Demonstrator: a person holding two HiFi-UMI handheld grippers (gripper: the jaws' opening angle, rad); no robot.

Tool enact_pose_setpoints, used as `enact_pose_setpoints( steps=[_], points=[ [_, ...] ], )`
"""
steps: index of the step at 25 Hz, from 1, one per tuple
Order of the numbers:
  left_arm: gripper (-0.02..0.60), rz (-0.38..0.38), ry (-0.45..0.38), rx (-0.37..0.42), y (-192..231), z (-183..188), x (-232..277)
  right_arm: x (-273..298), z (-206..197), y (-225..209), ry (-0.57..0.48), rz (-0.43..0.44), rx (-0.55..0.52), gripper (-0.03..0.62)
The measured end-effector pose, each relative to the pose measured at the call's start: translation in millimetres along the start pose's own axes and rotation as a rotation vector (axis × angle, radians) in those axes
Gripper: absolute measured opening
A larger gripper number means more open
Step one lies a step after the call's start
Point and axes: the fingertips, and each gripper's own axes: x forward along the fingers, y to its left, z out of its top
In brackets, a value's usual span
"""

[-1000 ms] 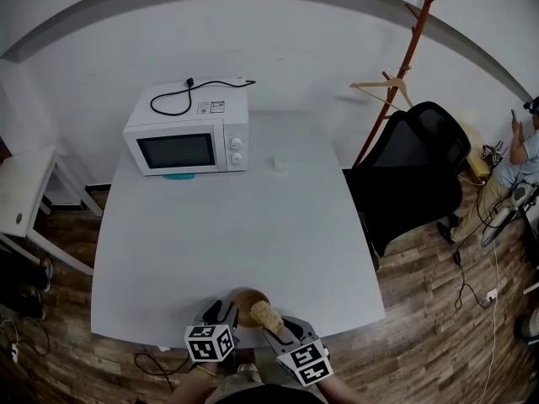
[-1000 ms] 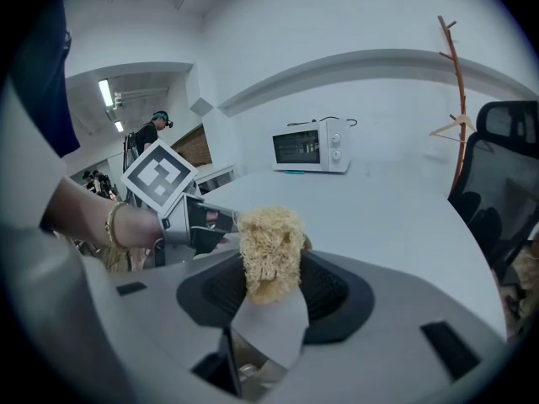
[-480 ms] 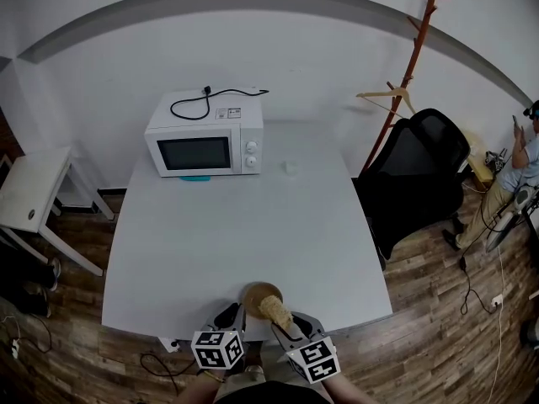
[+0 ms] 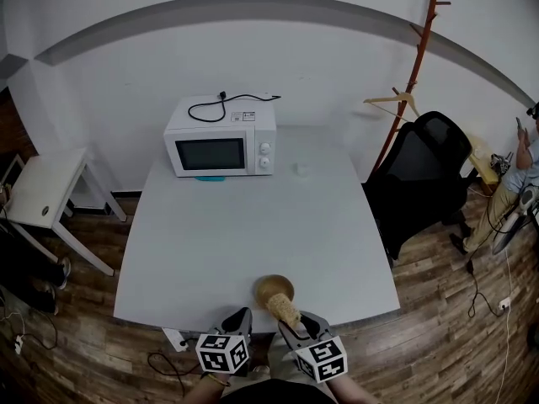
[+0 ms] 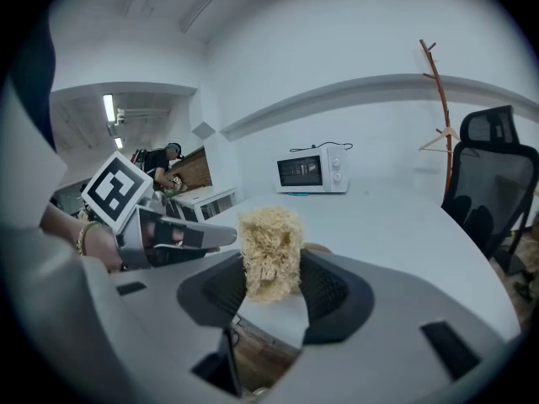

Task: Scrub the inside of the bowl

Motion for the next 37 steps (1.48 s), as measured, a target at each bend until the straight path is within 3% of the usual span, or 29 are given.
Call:
enact_pose_setpoints(
  steps=[15,37],
  points=[
    [0.018,-0.013,-0.006,0.015,-7.0,-11.1,-25.8,-15.1,0.7,30.9,-0.047,0.024,-0.051,0.175],
    [0.018,-0.027,-0.015,0.037,-15.5,-3.3,-18.8,-19.9,4.7,16.2,-0.060,-0.009,-0.076,0.175]
  ],
)
